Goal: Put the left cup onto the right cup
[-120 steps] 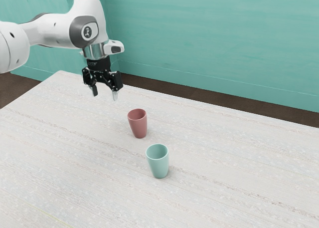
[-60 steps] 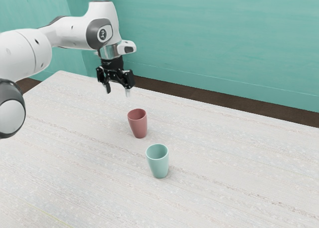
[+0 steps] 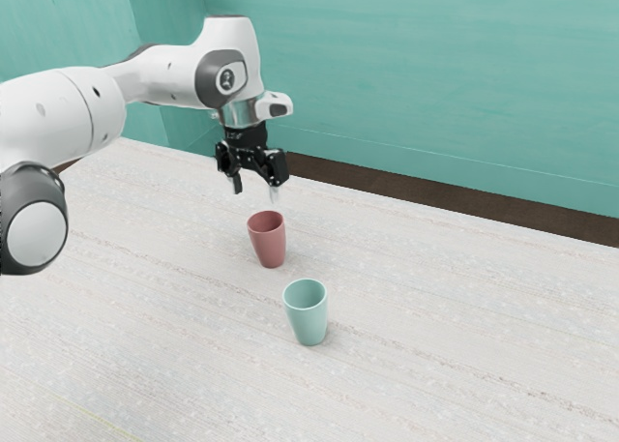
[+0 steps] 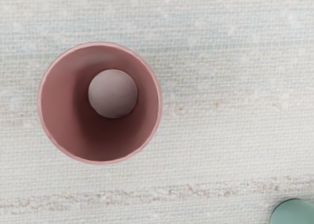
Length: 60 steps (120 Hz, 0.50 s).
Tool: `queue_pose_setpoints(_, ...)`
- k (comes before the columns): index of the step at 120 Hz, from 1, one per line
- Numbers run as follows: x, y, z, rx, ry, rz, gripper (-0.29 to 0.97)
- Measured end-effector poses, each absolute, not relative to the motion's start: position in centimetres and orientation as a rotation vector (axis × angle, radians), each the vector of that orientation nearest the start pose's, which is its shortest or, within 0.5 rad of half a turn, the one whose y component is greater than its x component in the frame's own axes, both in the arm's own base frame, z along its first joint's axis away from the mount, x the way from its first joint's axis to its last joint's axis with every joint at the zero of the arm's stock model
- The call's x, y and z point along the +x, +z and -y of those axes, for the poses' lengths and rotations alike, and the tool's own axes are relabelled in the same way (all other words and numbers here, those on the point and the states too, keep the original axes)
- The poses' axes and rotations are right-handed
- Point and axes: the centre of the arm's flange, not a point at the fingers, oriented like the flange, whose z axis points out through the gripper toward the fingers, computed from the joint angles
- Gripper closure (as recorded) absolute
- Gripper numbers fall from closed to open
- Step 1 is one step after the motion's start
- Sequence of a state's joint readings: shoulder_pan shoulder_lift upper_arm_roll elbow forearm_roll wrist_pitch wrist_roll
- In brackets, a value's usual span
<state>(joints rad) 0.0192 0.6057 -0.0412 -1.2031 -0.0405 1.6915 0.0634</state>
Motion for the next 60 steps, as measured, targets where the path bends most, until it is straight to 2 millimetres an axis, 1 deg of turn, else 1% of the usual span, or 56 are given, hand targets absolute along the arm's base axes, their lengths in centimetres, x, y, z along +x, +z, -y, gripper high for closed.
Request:
queue_pose_setpoints(22,71.6,40.1,3.0,-3.182,0.223,-0.155,0.00)
queue_pose_setpoints(60,71.4,38.3,3.2,-3.163,0.256,-0.161,0.00)
